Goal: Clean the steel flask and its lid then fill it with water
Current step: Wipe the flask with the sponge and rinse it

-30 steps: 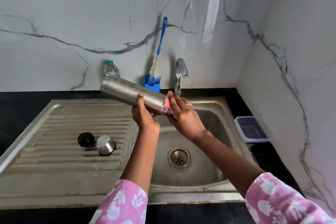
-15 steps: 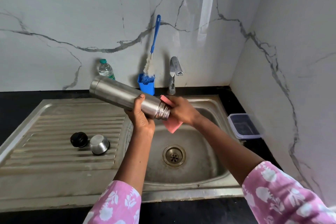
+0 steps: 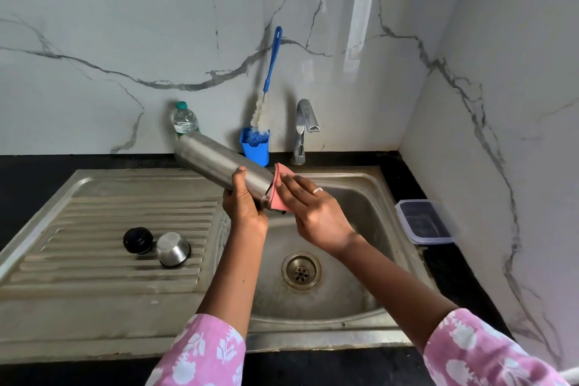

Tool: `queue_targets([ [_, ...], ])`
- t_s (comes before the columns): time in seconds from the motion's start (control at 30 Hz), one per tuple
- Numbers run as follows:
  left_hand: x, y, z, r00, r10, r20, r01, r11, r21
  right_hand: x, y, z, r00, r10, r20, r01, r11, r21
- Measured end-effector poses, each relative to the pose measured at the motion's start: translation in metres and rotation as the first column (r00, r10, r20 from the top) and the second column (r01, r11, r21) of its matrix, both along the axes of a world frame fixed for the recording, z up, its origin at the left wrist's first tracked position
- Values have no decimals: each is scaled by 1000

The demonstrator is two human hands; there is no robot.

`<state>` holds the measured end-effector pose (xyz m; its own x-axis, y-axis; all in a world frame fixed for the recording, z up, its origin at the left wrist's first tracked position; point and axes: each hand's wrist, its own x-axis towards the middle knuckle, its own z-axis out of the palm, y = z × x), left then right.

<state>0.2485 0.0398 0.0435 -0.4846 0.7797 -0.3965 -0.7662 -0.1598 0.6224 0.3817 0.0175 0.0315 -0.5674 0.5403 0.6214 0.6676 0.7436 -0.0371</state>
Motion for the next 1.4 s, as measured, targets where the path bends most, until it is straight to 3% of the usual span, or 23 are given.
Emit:
queue_targets([
  [0.17,-1,-2,2,987,-114,116,113,993,19,3,13,-6,998,-8,-55,10,999,36],
  [0.3,0,-2,7,982,-135,131,129,990,51,-1,17,-4,993,-47,-111,34,993,-112],
  [0.37,1,-1,8,989,-103,110,99,994,42,-4,16,2,969,-105,-223,34,954,-298],
  [0.4,1,-1,8,993,-79,87,77,996,35,-5,16,9,942,-160,-295,16,900,-437],
  [0.47,3,-1,8,999,-20,44,19,1000,25,-5,22,18,896,-304,-324,-18,703,-711],
  [0.57,8,-1,8,999,40,23,-42,993,111,-4,30,26,835,-390,-388,-174,483,-858],
  [0.77,13,-1,7,996,47,78,-64,970,235,3,24,29,712,-541,-447,-442,149,-884],
  [0.97,14,-4,-2,999,24,-44,-10,956,294,6,29,19,739,-592,-321,-316,115,-942],
  [1.23,24,-12,-12,967,61,-246,32,934,357,13,28,8,696,-689,-201,-329,-58,-942],
  [1.4,22,-12,-13,910,111,-400,33,941,338,16,23,9,685,-704,-187,-370,-114,-922],
])
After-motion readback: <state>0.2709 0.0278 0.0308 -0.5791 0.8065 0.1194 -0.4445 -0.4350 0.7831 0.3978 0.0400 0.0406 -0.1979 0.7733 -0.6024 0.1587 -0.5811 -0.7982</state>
